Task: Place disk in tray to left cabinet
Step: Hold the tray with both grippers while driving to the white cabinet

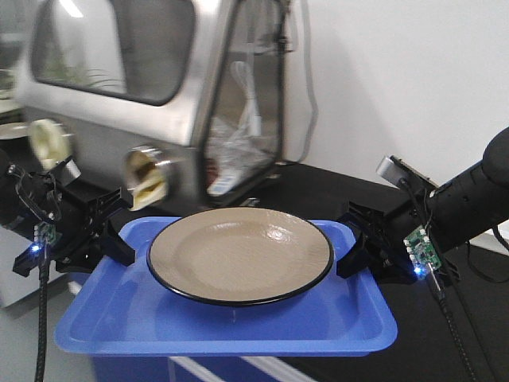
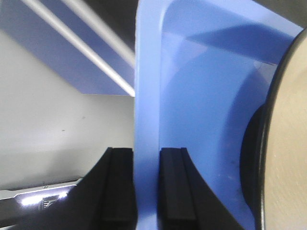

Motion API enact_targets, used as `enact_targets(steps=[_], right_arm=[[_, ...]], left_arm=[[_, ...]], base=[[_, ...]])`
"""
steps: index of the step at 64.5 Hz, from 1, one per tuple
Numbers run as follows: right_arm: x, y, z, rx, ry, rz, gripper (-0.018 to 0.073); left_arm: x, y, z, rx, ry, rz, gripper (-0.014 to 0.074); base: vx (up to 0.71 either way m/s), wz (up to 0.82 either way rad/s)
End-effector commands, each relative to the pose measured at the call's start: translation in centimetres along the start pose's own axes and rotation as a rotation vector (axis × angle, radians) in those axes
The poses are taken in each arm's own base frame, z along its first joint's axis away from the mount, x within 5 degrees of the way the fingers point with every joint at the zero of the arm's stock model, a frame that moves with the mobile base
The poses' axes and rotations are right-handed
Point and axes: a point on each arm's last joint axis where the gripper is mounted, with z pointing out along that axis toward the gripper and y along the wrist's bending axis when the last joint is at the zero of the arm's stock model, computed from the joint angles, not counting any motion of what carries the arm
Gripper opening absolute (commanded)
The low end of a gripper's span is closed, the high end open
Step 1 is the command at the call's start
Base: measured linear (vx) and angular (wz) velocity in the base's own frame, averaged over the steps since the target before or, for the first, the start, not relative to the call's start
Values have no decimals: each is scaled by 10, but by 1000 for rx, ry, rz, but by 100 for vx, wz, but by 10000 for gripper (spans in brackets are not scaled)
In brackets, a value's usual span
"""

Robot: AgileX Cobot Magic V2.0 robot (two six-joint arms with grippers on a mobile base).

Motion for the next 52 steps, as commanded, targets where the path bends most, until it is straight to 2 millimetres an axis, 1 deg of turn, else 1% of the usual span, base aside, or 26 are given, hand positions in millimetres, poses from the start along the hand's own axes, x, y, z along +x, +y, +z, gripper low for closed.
enact_targets(steps=[1, 29, 52], right_arm=[[1, 37, -28, -196, -90, 0, -4], [1, 37, -28, -196, -90, 0, -4], [1, 37, -28, -196, -89, 0, -4]], left_arm=[[13, -44, -26, 224, -8, -7, 0], [13, -44, -26, 224, -8, -7, 0], [13, -44, -26, 224, -7, -7, 0]], base=[[-12, 68], [-9, 67], [0, 70]])
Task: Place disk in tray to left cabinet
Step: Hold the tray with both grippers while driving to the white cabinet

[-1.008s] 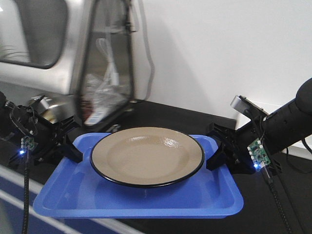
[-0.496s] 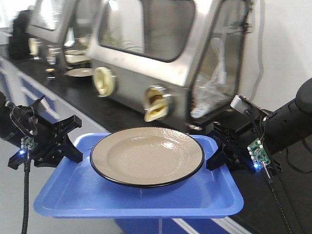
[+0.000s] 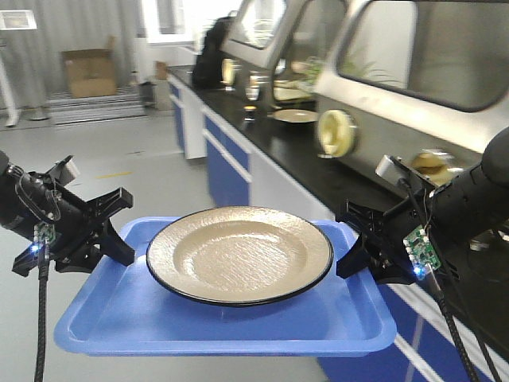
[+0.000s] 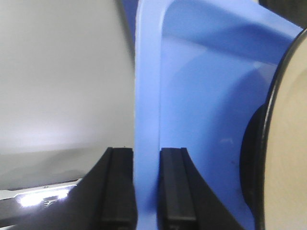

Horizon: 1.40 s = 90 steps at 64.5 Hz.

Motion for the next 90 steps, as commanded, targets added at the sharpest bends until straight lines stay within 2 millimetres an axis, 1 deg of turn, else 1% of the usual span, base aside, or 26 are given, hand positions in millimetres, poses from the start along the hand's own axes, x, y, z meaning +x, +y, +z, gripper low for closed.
enact_targets(steps=[1, 18, 48, 69, 90], right_arm=[[1, 37, -28, -195, -90, 0, -4], [1, 37, -28, -195, -90, 0, -4], [1, 37, -28, -195, -90, 0, -4], [1, 37, -28, -195, -90, 0, -4], [1, 37, -28, -195, -90, 0, -4]], left_arm=[[13, -44, -26, 224, -7, -7, 0], [13, -44, -26, 224, -7, -7, 0], [13, -44, -26, 224, -7, -7, 0], [13, -44, -26, 224, -7, -7, 0], [13, -44, -26, 224, -7, -7, 0]], base=[[5, 60], [9, 44], [18, 27], [35, 13], [48, 10]])
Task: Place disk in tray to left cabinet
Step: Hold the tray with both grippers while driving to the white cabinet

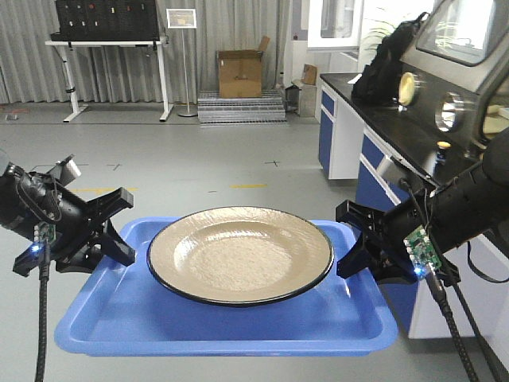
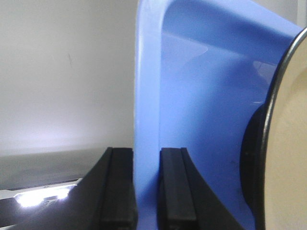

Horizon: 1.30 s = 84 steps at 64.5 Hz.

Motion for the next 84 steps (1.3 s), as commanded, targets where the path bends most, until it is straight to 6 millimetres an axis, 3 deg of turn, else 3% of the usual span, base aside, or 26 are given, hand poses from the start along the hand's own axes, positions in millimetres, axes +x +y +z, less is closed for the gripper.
enact_targets(steps=[1, 84], right_arm=[[1, 37, -28, -195, -91, 0, -4], [1, 37, -28, -194, -91, -1, -4]], left_arm=[[13, -44, -26, 225, -7, -7, 0], [13, -44, -26, 225, -7, -7, 0]], base=[[54, 11], [60, 9]])
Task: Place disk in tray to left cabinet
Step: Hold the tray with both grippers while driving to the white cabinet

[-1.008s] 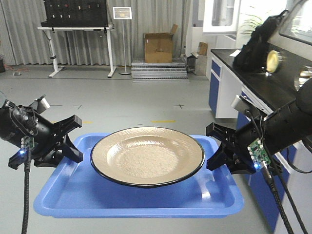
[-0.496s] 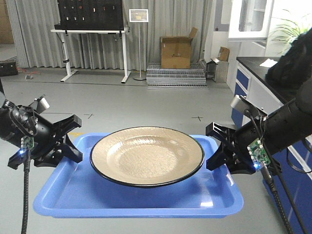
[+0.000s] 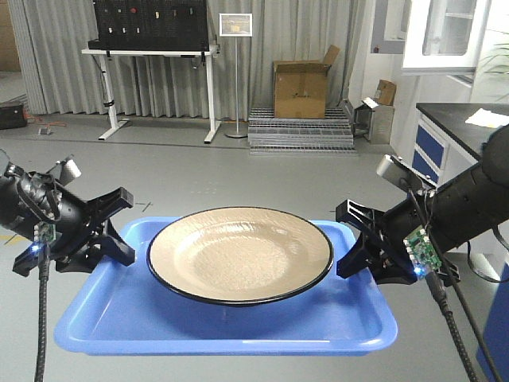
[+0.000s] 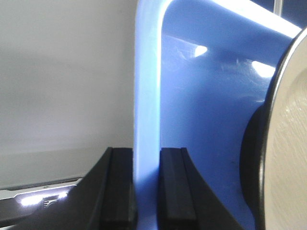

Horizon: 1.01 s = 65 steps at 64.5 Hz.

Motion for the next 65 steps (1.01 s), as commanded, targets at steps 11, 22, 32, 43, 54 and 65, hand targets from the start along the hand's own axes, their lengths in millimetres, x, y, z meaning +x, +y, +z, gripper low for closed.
enact_targets(steps=[11, 22, 32, 43, 54, 65], right_arm=[[1, 37, -28, -195, -91, 0, -4], [1, 37, -28, -195, -91, 0, -4], [1, 37, -28, -195, -91, 0, -4], [1, 37, -28, -195, -91, 0, -4], [1, 37, -28, -194, -94, -1, -4], [1, 37, -28, -194, -91, -1, -4]], left_arm=[[13, -44, -26, 224, -7, -7, 0], [13, -44, -26, 224, -7, -7, 0], [13, -44, -26, 225, -8, -7, 0], [13, -44, -26, 225, -9, -7, 0], [13, -44, -26, 225, -9, -7, 0], [13, -44, -26, 225, -7, -7, 0]], base=[[64, 1], [65, 2], [68, 1], [70, 1], [71, 1], [71, -2]])
